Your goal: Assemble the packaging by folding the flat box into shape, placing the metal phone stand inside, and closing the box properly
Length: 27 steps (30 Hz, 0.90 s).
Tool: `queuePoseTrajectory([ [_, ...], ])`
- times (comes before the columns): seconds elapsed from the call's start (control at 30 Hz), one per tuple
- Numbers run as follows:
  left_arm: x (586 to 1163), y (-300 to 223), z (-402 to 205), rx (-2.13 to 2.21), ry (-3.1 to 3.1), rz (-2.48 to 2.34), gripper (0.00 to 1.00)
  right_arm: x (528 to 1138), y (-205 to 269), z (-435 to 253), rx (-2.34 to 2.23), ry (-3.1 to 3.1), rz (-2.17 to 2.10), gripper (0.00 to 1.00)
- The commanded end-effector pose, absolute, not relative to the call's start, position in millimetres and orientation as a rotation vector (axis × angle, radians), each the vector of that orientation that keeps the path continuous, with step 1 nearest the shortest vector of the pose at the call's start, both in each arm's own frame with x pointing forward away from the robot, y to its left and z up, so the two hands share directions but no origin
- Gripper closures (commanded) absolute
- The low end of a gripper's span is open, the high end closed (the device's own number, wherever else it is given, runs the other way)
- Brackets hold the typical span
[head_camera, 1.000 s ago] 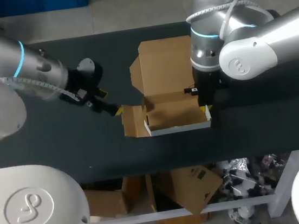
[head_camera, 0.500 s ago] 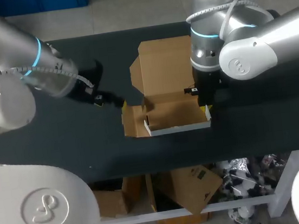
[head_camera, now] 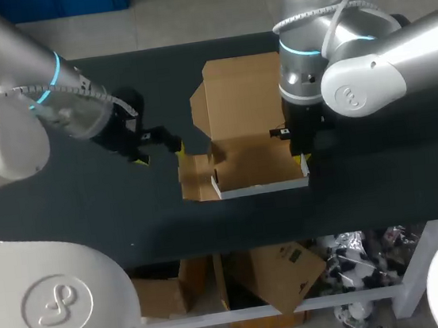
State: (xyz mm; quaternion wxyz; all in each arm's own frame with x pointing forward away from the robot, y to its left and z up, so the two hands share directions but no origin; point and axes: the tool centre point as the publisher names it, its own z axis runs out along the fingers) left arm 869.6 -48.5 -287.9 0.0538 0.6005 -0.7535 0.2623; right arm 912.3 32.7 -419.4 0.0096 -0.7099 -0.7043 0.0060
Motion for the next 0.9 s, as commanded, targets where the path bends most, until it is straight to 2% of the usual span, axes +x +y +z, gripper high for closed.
queuePoseTrajectory([
  [0.03,869,-49,-286,1.828,-2.292,0.791,0.00,912,33,-419,-2.217,-2.198,0.024,1.00],
  [0.53,882,-37,-318,1.838,-2.174,0.831,0.00,912,33,-419,-2.217,-2.198,0.024,1.00],
  [0.67,885,-37,-326,1.800,-2.155,0.851,0.18,912,33,-419,-2.217,-2.198,0.024,1.00],
  [0.9,888,-42,-343,1.755,-2.085,0.882,0.16,912,33,-419,-2.217,-2.198,0.024,1.00],
])
